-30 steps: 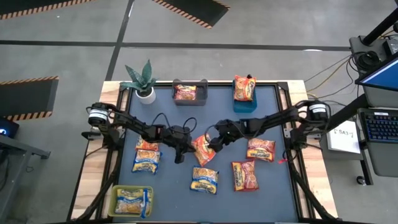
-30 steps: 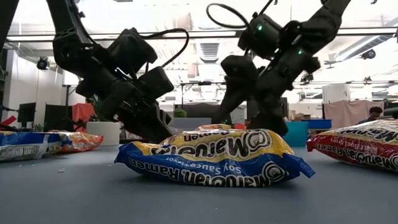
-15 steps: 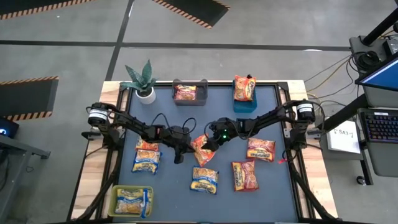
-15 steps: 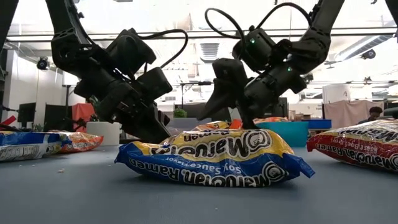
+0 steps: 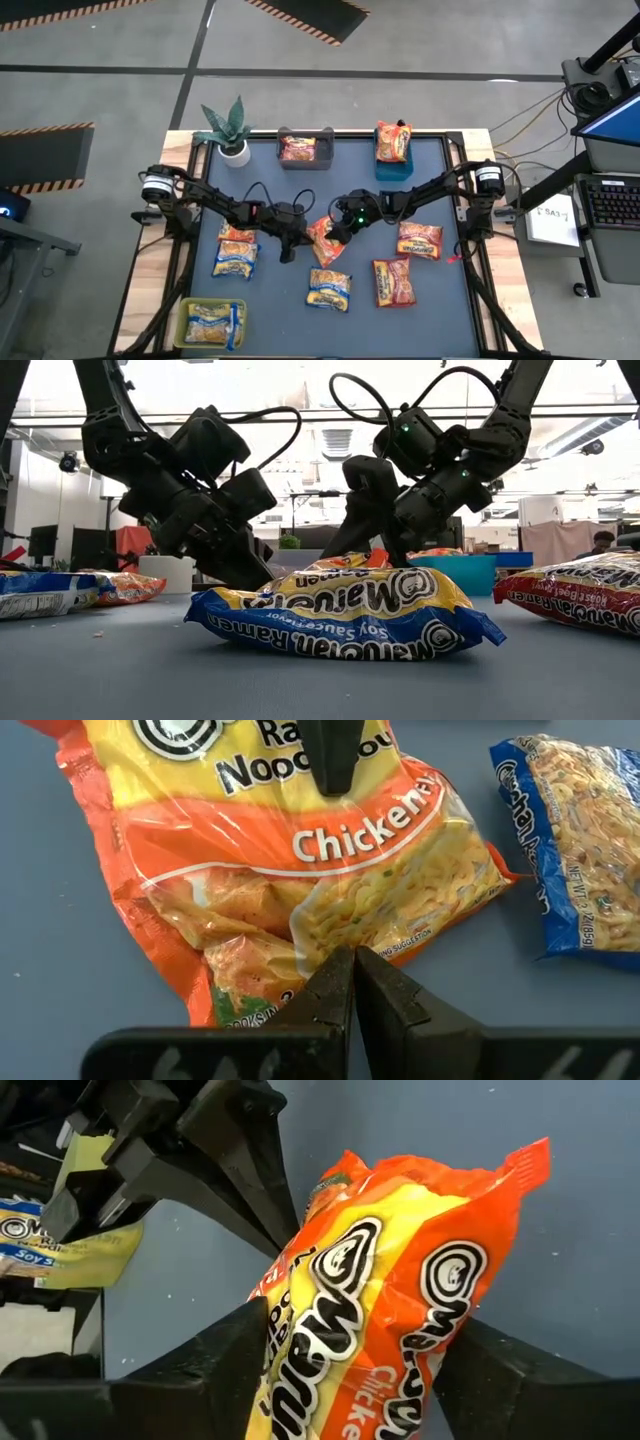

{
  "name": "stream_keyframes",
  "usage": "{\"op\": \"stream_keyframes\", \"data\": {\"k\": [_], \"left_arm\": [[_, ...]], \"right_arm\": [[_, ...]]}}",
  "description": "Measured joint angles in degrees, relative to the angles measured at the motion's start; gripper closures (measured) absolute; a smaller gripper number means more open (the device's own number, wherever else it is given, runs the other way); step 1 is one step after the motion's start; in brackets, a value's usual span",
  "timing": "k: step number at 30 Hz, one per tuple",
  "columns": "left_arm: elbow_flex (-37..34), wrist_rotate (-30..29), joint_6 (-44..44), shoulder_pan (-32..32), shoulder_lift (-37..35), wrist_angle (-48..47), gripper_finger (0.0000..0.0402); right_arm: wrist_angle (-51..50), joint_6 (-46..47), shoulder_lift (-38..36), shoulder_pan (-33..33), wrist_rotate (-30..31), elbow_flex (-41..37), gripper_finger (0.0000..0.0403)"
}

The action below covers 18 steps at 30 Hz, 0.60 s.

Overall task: Sort Maruchan noodles
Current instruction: Put the right orange noodle pack into the blue bin

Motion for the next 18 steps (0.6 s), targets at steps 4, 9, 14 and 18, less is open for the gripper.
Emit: {"op": "stream_keyframes", "data": {"k": [4, 9, 14, 18], "left_arm": [[-0.4, -0.5, 0.3, 0.2, -1.0, -0.4, 0.0401], [-2.2, -4.8, 1.4, 0.3, -5.0, -0.2, 0.0401], [-3.7, -6.2, 3.9, 0.4, -11.0, 0.0, 0.0401], [-5.1, -6.1, 5.8, 1.2, -18.0, 0.3, 0.0401]], "right_arm": [[0.3, -0.4, 0.0, 0.0, 0.2, 0.0, 0.018], [1.3, -0.8, 0.0, 0.0, 0.2, 0.0, 0.0196], [2.5, -1.9, -0.1, 0.0, 1.3, 0.0, 0.0215], [3.3, -4.0, -0.6, 0.0, 1.7, 0.0, 0.0236]]}}
